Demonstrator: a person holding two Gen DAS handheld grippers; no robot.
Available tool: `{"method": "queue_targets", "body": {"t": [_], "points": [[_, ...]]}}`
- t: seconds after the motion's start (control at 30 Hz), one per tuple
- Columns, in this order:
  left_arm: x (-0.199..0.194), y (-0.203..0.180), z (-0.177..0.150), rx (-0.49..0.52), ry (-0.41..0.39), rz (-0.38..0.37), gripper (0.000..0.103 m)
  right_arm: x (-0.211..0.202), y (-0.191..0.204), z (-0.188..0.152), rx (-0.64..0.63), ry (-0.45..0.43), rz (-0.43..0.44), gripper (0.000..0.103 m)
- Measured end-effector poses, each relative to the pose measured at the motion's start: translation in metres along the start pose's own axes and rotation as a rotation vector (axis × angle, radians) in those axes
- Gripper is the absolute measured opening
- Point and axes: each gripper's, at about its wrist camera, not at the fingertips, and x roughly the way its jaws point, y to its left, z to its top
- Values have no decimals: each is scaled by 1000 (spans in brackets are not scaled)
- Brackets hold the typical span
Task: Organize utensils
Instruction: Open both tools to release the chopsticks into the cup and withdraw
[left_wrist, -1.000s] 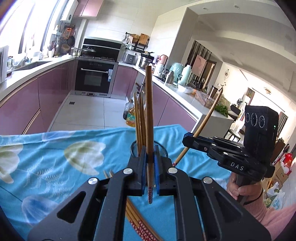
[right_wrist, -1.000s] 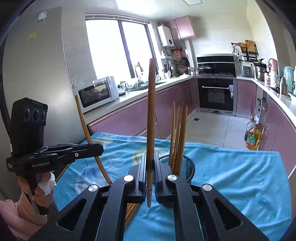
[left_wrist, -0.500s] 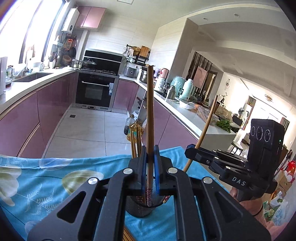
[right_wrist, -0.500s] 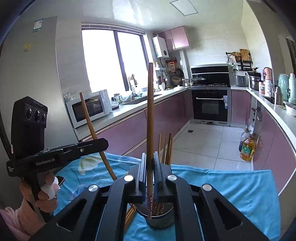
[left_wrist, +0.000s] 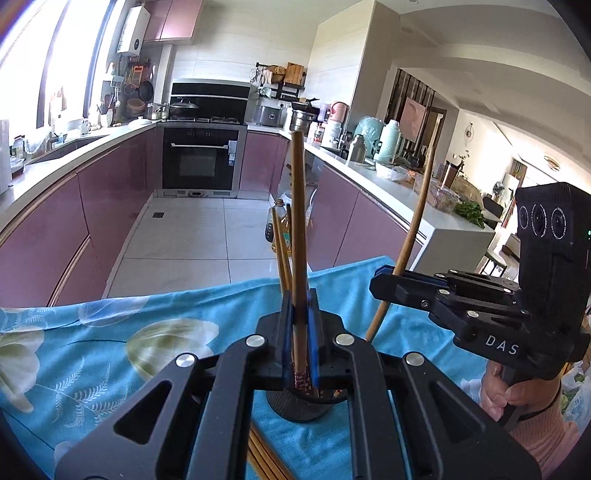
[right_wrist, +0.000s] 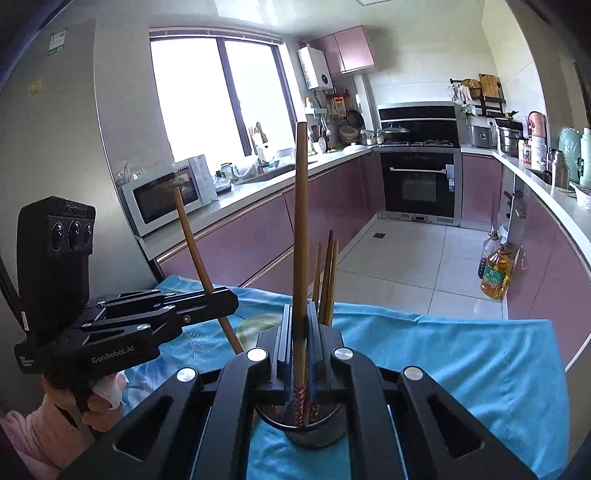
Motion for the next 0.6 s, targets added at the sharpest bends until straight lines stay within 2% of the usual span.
{"method": "queue_targets", "body": {"t": [0.27, 0.6], "points": [[30, 6, -15, 14, 100, 9, 8, 33, -5, -13, 13, 131, -9, 6], [54, 17, -15, -4, 140, 17, 8, 47, -12, -16, 54, 150, -30, 8]]}}
